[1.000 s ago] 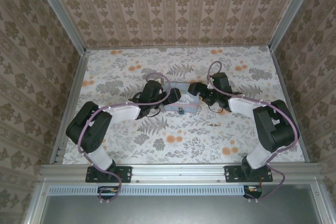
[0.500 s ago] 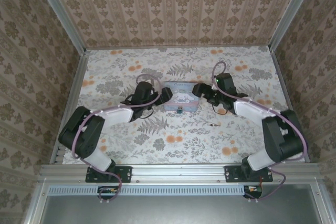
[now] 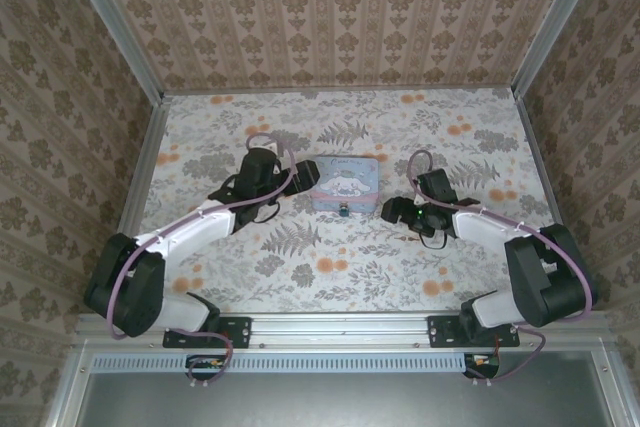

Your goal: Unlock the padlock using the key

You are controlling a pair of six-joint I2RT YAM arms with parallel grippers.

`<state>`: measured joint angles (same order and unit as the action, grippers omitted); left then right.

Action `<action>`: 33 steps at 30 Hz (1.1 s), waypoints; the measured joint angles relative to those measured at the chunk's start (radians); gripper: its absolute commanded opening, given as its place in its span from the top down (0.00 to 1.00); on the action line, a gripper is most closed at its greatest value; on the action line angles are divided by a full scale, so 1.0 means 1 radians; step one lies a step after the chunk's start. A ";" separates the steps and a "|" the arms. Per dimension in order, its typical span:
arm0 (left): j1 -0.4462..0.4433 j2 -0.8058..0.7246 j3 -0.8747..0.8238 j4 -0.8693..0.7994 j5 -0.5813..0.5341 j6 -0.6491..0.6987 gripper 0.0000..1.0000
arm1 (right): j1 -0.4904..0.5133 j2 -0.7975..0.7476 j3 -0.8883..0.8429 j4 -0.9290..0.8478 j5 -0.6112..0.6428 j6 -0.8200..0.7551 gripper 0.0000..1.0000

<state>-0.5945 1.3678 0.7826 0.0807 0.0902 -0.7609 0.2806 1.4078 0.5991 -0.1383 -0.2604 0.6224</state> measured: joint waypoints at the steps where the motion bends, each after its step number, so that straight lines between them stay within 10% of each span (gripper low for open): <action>1: -0.002 0.000 0.006 -0.004 0.004 0.003 0.00 | 0.002 -0.005 -0.005 0.000 0.003 -0.003 0.19; 33: -0.008 0.014 0.019 0.024 0.058 0.013 0.00 | 0.313 -0.039 0.002 -0.225 0.336 0.043 0.42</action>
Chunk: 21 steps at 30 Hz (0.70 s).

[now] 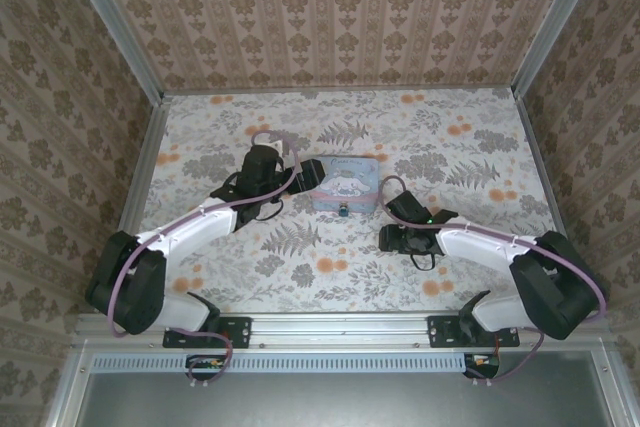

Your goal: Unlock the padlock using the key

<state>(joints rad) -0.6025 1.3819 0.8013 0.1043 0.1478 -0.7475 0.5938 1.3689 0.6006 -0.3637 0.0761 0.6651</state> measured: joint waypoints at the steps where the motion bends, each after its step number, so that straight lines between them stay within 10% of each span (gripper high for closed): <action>1: 0.000 0.000 0.000 0.000 0.002 0.000 0.00 | 0.002 0.007 0.005 -0.006 0.008 -0.002 0.45; 21: 0.000 0.013 0.000 -0.005 0.006 -0.003 0.00 | 0.015 0.016 0.006 -0.036 0.087 0.006 0.89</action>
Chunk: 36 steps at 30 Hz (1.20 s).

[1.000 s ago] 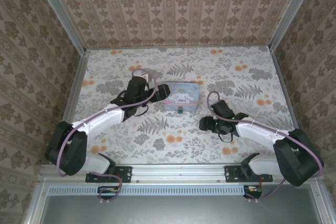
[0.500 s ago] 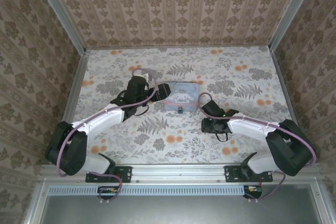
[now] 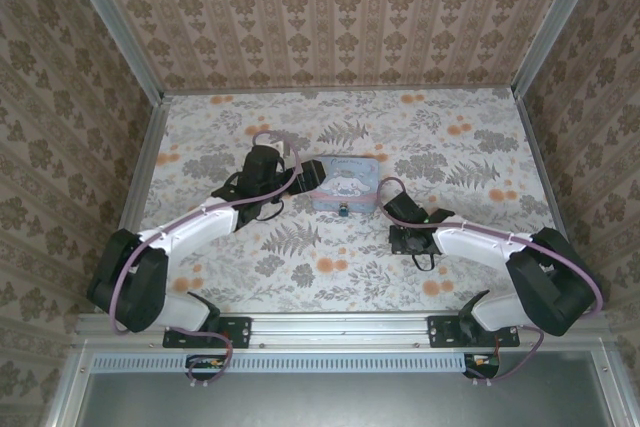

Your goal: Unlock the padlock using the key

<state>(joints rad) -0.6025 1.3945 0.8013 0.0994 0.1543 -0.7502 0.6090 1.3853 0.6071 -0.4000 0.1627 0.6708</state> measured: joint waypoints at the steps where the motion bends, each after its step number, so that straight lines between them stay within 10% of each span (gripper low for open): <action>1: 0.000 0.000 0.000 -0.003 0.000 -0.003 0.00 | 0.001 -0.003 0.000 0.001 0.002 0.001 0.93; 20: 0.010 -0.028 0.000 -0.069 0.012 -0.004 0.00 | -0.005 -0.114 -0.040 0.161 -0.230 0.006 1.00; 36: 0.014 0.029 0.006 0.116 0.177 -0.106 0.00 | -0.226 -0.173 -0.063 0.528 -0.576 0.085 1.00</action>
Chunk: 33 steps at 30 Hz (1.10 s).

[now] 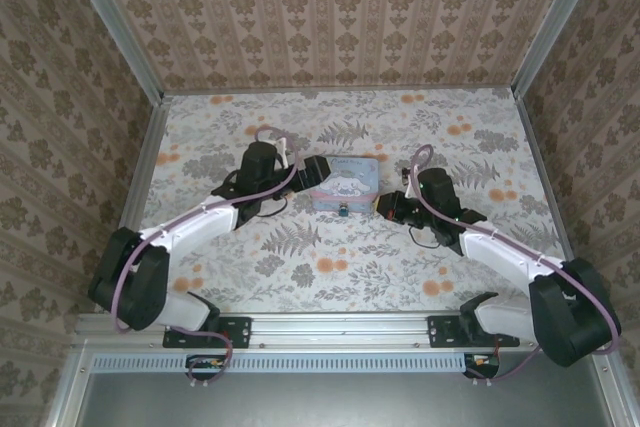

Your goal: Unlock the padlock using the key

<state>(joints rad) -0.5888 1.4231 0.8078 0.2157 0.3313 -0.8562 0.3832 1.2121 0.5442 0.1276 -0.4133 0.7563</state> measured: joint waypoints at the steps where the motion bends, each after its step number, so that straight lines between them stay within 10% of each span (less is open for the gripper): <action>1: -0.001 0.016 -0.001 0.027 0.010 -0.034 0.00 | 0.000 0.007 0.003 0.012 -0.007 0.012 1.00; 17: -0.105 0.196 -0.023 0.453 0.050 -0.636 0.14 | 0.029 0.035 0.082 0.184 -0.003 0.199 1.00; 33: -0.158 0.308 -0.034 0.740 -0.006 -0.830 0.36 | 0.078 0.117 0.115 0.292 0.027 0.279 1.00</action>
<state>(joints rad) -0.7467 1.7309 0.7734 0.9558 0.3252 -1.6863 0.4610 1.3293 0.6594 0.4198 -0.3862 1.0355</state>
